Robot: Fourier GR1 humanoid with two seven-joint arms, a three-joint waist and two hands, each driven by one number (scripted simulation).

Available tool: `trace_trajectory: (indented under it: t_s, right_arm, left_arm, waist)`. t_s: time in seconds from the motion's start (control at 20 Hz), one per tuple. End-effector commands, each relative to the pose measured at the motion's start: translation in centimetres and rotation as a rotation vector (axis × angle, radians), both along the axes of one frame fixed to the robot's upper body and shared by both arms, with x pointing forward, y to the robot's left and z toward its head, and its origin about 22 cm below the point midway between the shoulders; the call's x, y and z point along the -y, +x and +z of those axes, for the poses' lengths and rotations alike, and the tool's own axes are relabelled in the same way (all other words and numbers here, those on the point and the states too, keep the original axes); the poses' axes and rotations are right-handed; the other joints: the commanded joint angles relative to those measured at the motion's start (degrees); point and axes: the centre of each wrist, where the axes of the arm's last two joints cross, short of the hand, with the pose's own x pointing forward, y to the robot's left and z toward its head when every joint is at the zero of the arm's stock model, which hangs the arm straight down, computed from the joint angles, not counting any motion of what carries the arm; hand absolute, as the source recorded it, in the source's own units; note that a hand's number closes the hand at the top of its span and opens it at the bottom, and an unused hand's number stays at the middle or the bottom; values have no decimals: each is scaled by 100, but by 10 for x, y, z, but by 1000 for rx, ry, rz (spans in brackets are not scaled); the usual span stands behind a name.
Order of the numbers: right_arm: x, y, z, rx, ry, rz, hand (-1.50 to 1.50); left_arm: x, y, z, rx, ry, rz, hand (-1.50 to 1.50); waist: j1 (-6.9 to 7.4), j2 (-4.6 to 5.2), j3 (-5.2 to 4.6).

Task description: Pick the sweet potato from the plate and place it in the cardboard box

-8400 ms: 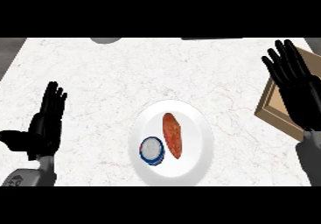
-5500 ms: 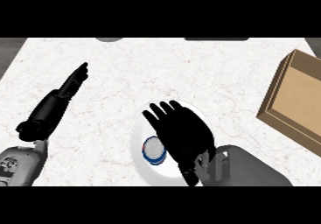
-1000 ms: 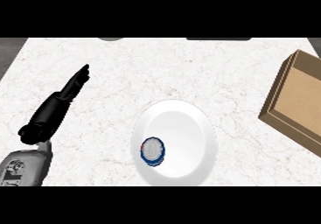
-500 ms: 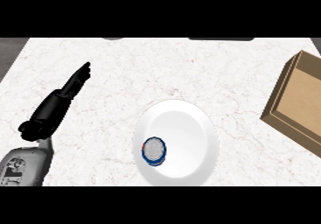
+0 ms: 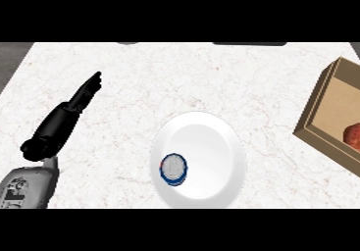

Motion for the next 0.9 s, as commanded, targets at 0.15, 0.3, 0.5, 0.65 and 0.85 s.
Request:
trace_trajectory:
  t_s: [0.15,0.3,0.5,0.65,0.85]
  right_arm:
    - [11,4,1,239,359,119,-150]
    - [6,17,-21,342,758,43,-150]
    - [23,10,-24,371,1017,-115,-150]
    - [41,-2,-11,405,1094,-255,-150]
    - [57,-20,-8,458,1106,-324,-150]
  left_arm:
    - [0,-3,-11,-24,-20,25,0]
    - [-2,-4,-5,-21,-9,11,0]
    - [4,5,11,9,2,15,0]
    - [2,-8,-14,-3,0,-14,0]
    - [8,2,8,7,-5,0,0]
  waist:
    - [-135,-39,-2]
    - [-100,-84,7]
    - [-111,-31,11]
    - [0,21,6]
    - [23,29,15]
